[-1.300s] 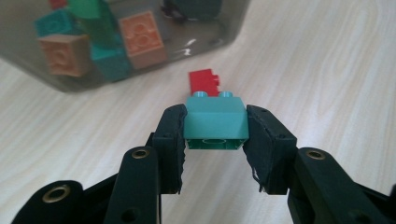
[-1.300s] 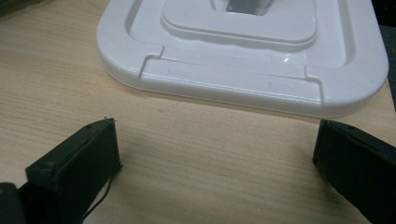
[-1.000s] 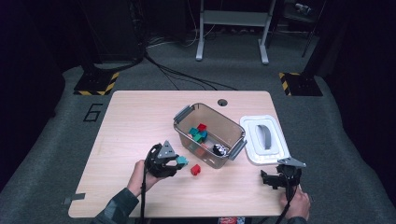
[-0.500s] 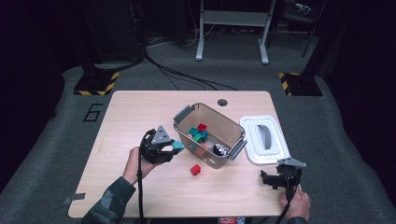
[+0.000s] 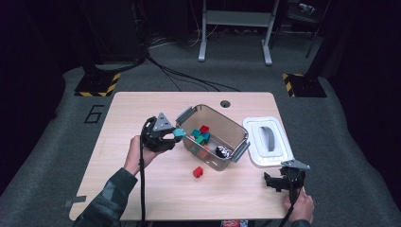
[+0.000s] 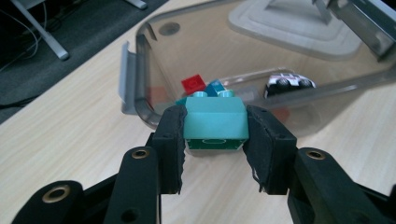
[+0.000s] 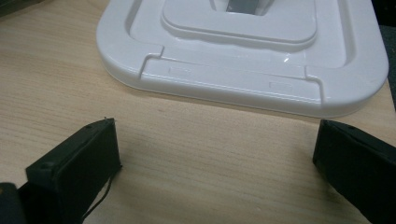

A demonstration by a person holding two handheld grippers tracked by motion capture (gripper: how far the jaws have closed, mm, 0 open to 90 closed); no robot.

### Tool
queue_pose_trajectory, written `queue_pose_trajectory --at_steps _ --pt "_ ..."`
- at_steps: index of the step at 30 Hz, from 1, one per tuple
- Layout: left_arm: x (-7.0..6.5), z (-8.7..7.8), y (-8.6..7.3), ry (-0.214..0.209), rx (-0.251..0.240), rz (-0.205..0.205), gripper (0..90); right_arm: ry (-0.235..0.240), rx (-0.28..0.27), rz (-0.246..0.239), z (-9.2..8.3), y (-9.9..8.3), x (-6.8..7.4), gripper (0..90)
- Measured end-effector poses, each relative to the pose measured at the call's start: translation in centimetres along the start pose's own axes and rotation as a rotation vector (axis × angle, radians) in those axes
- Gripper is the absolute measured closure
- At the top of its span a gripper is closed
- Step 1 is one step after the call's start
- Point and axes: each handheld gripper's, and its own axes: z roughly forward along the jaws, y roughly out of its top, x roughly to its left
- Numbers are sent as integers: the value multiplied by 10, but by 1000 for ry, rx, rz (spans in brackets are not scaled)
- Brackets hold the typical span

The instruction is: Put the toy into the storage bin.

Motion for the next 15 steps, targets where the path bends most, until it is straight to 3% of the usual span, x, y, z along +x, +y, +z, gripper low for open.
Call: queue_pose_trajectory --at_steps 8,15 --pt "10 13 16 16 12 -2 594 0 0 0 0 0 0 0" --pt "14 30 21 18 31 -17 594 0 0 0 0 0 0 0"
